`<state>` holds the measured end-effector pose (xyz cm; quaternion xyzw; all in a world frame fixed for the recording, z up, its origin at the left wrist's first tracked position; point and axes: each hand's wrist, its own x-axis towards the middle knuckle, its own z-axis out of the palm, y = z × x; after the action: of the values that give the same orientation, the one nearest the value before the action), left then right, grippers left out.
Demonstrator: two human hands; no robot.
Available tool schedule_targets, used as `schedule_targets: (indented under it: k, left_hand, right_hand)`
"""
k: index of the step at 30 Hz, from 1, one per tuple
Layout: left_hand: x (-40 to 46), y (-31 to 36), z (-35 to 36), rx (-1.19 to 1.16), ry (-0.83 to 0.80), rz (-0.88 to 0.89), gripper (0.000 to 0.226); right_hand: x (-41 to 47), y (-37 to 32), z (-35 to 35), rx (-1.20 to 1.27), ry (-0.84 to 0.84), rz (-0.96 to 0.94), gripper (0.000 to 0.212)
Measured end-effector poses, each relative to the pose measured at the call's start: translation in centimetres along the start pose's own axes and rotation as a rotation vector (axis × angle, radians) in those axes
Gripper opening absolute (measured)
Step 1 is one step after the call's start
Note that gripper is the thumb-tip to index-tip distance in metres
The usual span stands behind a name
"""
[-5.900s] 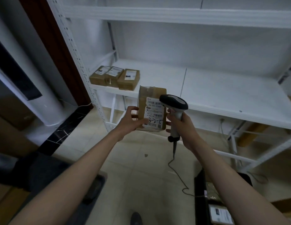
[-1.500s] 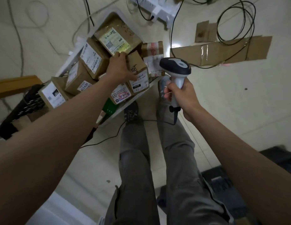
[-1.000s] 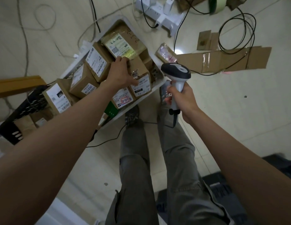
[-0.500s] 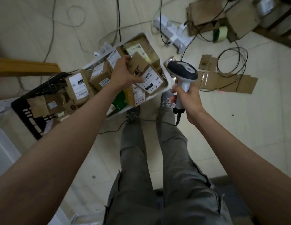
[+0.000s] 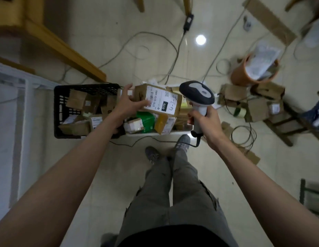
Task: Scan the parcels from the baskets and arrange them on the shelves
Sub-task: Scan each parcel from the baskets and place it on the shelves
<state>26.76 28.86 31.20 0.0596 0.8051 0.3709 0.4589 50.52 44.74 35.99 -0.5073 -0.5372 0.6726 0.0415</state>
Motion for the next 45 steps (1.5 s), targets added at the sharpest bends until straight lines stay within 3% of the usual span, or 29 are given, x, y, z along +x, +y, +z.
schedule_targets:
  k: [2,5,10,16,24,29,35,39,42,45]
  left_hand:
    - [-1.4,0.7,-2.5,-0.004,0.034,0.0,0.103]
    - [-4.7,1.8,-7.2,-0.064,0.09,0.04,0.086]
    - [-9.5,3.2,-12.5,-0.134,0.139,0.137,0.073]
    - [-13.4,3.1,-14.6,-0.186,0.174,0.206,0.05]
    - [-16.1,3.5,-14.0,-0.227,0.25,0.217,0.055]
    - [-16.7,3.6,-13.5,-0.194,0.31,0.224,0.063]
    - [-18.9,3.2,-14.2,-0.234,0.408,0.214,0.079]
    - [-22.1,2.5,-15.6,-0.271,0.5,0.21,0.063]
    - [-25.1,1.8,-16.5,-0.319,0.565,0.201,0.071]
    - [-28.4,1.3,-16.9,-0.39,0.598,0.183,0.082]
  right_hand:
    - [-1.1,-1.5,0.8,-0.086,-0.038,-0.055,0.007]
    - [-4.1,-4.6,3.3,-0.201,-0.133,-0.157,0.02]
    - [-8.0,-8.1,6.6,-0.384,-0.265,-0.334,0.007]
    - [-10.9,-11.3,8.1,-0.497,-0.385,-0.526,0.023]
    - [-12.3,-14.6,6.8,-0.672,-0.531,-0.676,0.033]
    - [-12.0,-15.5,5.8,-0.721,-0.578,-0.663,0.021]
    - [-10.5,-16.9,5.8,-0.748,-0.575,-0.581,0.023]
    - [-9.8,-18.5,8.0,-0.639,-0.571,-0.517,0.032]
    - [-9.9,-19.8,10.7,-0.539,-0.604,-0.465,0.029]
    - [-11.1,-20.9,13.9,-0.42,-0.76,-0.365,0.019]
